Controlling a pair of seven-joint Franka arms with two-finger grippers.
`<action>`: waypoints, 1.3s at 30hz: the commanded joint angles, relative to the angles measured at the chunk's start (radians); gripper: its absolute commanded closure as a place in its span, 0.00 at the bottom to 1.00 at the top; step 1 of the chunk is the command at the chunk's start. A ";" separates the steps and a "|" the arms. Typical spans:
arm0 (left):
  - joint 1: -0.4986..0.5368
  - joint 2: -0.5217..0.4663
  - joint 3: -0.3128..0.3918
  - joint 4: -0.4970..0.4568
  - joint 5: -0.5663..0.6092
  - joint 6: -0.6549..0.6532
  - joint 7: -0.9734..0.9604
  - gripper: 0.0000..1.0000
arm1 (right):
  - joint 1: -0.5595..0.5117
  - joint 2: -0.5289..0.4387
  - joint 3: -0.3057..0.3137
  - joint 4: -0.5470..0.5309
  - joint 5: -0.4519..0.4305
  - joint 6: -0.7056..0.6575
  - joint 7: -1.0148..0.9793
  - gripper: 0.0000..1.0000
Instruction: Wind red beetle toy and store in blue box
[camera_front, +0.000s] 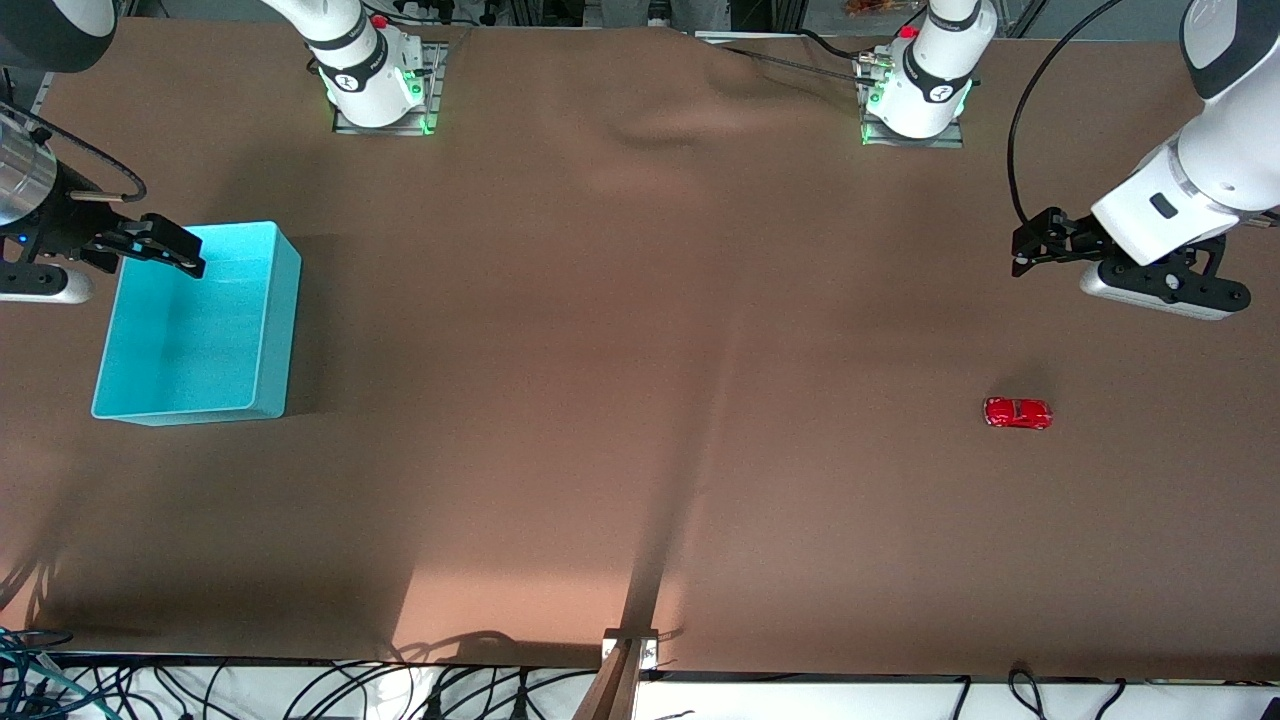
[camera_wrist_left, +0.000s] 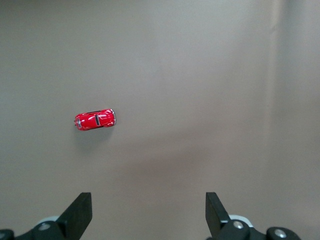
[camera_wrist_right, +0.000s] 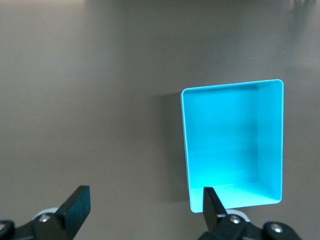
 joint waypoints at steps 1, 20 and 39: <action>0.002 0.010 -0.001 0.028 0.014 -0.023 -0.010 0.00 | 0.000 -0.004 0.002 0.000 0.001 0.004 0.004 0.00; 0.002 0.017 0.001 0.029 0.020 -0.023 0.047 0.00 | -0.001 -0.004 0.001 0.001 0.000 0.002 0.002 0.00; 0.143 0.171 0.002 0.103 0.029 -0.014 0.771 0.00 | -0.001 -0.004 0.001 0.000 0.001 0.002 0.002 0.00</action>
